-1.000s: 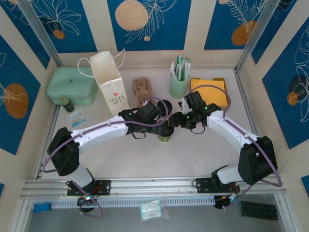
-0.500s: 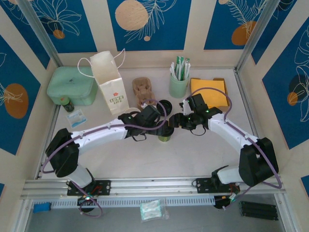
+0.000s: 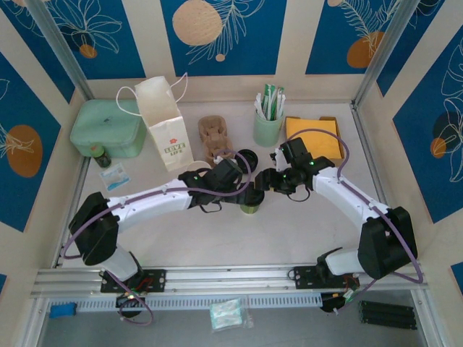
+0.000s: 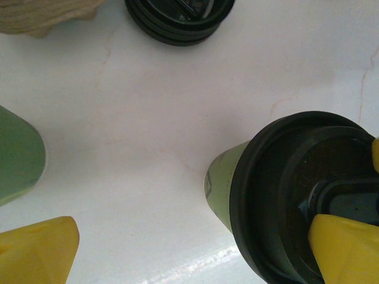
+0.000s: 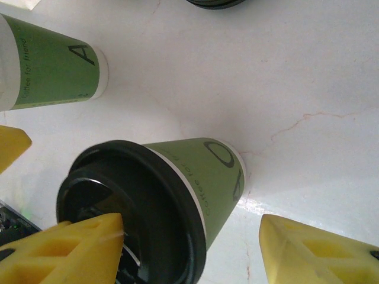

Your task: Pack the takeout coffee

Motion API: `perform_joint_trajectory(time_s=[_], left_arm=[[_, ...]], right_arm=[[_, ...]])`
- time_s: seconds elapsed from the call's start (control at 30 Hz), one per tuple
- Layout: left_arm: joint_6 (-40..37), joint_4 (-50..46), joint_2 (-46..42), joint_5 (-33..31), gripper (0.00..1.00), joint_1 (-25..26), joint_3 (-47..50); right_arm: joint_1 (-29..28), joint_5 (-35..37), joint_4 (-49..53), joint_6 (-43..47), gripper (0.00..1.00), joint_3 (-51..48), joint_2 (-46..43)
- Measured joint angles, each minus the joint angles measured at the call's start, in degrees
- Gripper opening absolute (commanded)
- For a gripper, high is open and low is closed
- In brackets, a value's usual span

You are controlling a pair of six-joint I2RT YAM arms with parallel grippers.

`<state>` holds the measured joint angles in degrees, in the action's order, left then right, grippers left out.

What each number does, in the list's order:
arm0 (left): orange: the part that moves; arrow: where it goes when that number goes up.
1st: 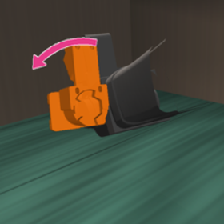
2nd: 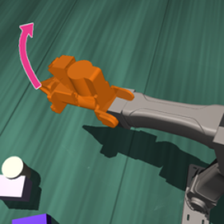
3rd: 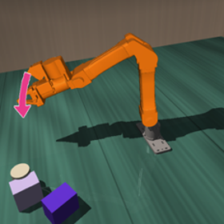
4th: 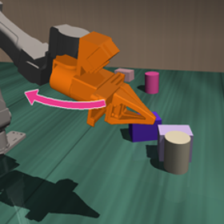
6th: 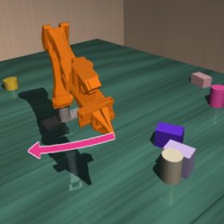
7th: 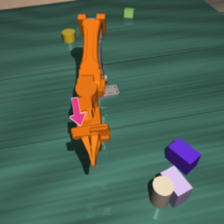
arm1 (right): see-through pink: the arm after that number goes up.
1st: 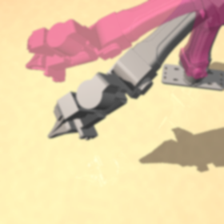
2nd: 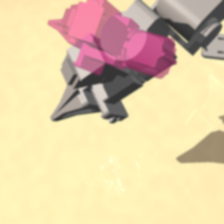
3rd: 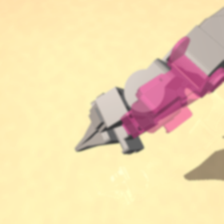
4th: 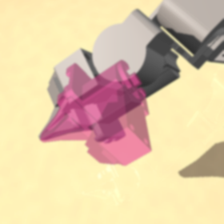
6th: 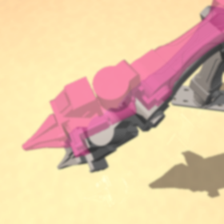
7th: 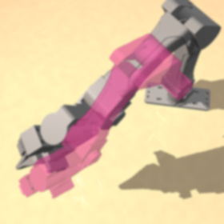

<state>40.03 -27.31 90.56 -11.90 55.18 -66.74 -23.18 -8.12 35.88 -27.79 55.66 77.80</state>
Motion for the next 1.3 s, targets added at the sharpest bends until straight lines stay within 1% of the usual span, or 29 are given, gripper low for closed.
perform_joint_trajectory(time_s=[0.4, 0.6, 0.77, 0.93, 1.07, 1.3], left_arm=[[0.0, -2.6, 0.0, 4.9, 0.99, 0.5, -1.4], [-0.7, -5.1, -0.1, 5.3, 0.99, 0.6, -3.2], [-2.6, -6.6, -0.1, 5.0, 0.99, 0.2, -6.4], [-4.4, -7.2, -0.1, 5.0, 0.99, -1.3, -7.4], [-5.5, -7.7, 0.6, 5.0, 0.99, -2.5, -8.3], [-6.1, -7.7, 3.1, 5.9, 0.99, -3.1, -9.1]], right_arm=[[1.2, -1.1, 2.6, 0.4, 0.64, 3.5, -0.3], [2.0, -1.0, 4.2, 0.4, 0.63, 3.3, -4.4], [2.2, -1.1, 4.9, 0.0, 0.62, -0.2, -10.1], [1.7, -1.1, 5.7, -1.4, 0.62, -5.7, -13.6], [0.1, -1.1, 5.7, -3.0, 0.62, -8.4, -14.2], [-2.5, -1.1, 4.2, -5.1, 0.62, -8.6, -13.3]])
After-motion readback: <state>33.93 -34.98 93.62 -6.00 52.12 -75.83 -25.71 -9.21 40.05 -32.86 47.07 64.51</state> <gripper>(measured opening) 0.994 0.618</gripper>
